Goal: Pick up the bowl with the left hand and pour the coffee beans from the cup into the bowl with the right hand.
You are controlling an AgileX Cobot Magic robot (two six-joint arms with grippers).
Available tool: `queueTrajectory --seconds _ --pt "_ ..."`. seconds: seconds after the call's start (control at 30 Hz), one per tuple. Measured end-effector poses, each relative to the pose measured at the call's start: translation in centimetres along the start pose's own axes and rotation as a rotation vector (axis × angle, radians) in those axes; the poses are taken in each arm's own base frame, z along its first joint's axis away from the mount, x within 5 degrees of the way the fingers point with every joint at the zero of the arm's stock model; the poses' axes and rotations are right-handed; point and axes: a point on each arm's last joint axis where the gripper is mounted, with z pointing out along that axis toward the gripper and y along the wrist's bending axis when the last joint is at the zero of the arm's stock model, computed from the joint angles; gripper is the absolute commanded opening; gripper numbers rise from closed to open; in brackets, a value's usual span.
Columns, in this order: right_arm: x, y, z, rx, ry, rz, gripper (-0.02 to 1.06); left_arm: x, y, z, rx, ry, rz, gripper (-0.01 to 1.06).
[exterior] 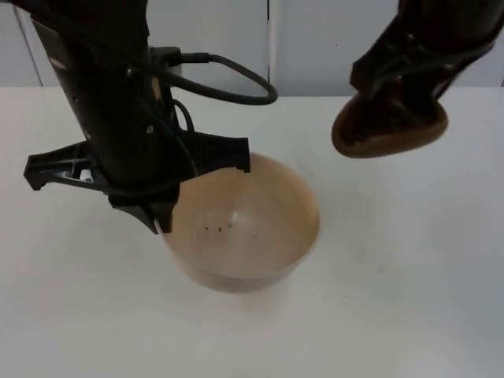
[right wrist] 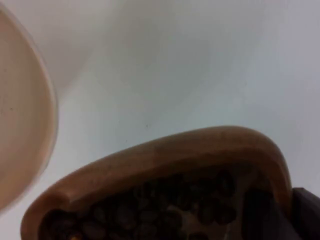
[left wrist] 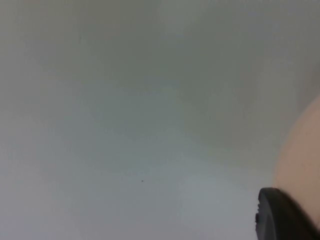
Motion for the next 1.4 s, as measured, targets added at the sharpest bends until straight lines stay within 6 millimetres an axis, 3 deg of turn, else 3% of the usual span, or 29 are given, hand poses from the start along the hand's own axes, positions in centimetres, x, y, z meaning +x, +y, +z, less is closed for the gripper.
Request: queueTrajectory --seconds 0.43,0.87,1.07,1.4 --pt "-1.1 2.1 -1.2 0.059 -0.128 -0.052 0.0 0.2 -0.7 0.0 0.071 0.02 -0.067 0.0" --pt "-1.9 5.6 -3.8 0.31 -0.283 -0.306 0.0 0.2 -0.8 0.0 0.085 0.028 -0.082 0.0" --pt "-2.0 5.7 -4.8 0.447 -0.308 -0.381 0.0 0.2 -0.8 0.0 0.085 0.028 -0.082 0.0" --pt "-2.1 5.3 -5.1 0.509 -0.317 -0.403 0.0 0.1 -0.9 0.0 0.095 0.017 -0.083 0.0"
